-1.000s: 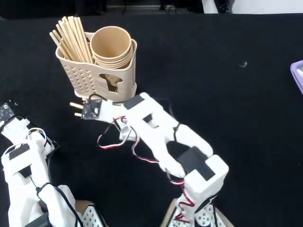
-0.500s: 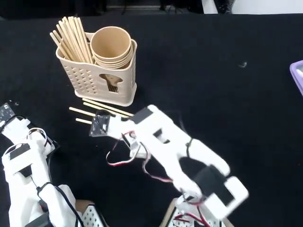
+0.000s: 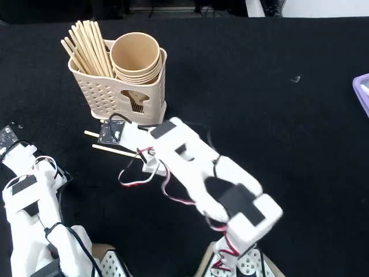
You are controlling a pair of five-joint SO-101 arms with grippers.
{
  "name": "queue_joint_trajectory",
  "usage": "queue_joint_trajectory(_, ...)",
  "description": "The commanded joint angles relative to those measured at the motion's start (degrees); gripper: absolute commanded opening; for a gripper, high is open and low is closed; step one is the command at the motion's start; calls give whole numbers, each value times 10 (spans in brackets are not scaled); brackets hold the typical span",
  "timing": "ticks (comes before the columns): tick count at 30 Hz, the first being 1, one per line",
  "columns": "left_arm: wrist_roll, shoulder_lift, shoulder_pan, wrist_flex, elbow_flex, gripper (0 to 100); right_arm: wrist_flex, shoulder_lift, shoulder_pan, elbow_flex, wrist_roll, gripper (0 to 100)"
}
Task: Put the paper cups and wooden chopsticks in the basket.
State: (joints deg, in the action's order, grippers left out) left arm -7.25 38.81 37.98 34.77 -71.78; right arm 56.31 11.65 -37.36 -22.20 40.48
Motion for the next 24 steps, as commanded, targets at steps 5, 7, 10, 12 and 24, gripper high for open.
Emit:
queue_joint_trajectory(5,0,13,-7,-4,2,134,36,53,-6,86,6,263)
queue_joint_trajectory(7,0,13,-7,-4,2,134,35,59,-7,81,6,164)
queue_joint_trajectory(10,0,13,-7,-4,2,134,34,58,-8,68,3,8)
queue_joint_trajectory(12,0,13,-6,-4,2,134,40,57,-6,61,1,19)
queue_joint_trajectory(24,0,13,-7,-4,2,134,53,-81,-8,-85,1,11)
